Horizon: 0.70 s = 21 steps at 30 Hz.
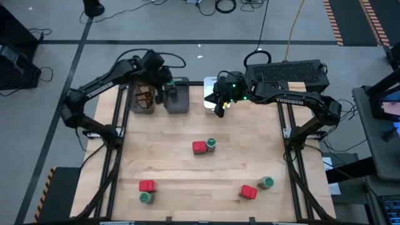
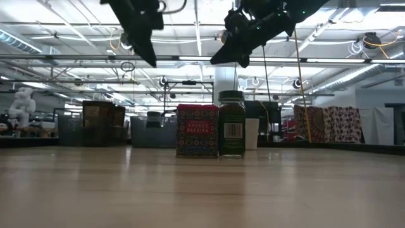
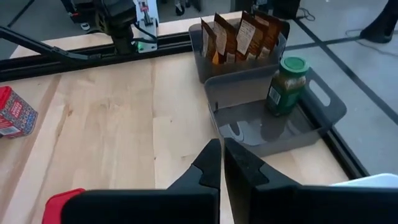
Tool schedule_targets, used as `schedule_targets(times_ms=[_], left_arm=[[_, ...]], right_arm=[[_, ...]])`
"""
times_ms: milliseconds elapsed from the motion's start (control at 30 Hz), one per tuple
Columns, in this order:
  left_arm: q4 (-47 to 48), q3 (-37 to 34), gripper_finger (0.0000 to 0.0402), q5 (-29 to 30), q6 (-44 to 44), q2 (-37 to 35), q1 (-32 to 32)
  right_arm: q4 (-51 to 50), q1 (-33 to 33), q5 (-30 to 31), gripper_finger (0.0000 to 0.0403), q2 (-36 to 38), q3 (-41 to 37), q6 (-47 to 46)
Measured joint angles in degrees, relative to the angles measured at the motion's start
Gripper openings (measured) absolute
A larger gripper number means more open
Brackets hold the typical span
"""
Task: Sort spices by type
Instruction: Put the bottom left green seasoning bottle into the right black bin
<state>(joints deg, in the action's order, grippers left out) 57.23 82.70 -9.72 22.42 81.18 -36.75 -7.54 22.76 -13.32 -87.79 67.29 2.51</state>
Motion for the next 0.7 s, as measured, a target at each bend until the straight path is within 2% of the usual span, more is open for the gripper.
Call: schedule_targets(times_ms=[200,467,567,700], left_arm=[[2.4,0.0,0.0331,-1.1,-6.7,-2.8,6.7],[3.3,0.0,0.0331,-7.8,-22.7,-3.4,16.8],[3.2,0.0,0.0331,-7.8,-29.3,-3.4,21.9],[1.6,0.0,0.0331,-3.8,-38.2,-3.4,29.0]], right_arm=[[0.1,0.0,0.0,0.0000,0.0,0.0,1.5],[-0.1,-0.3,-0.8,0.0000,0.0,0.0,1.8],[-0.8,-1.6,-3.7,0.0000,0.0,0.0,3.7],[-2.7,-5.2,-5.2,0.0000,0.0,0.0,7.3]])
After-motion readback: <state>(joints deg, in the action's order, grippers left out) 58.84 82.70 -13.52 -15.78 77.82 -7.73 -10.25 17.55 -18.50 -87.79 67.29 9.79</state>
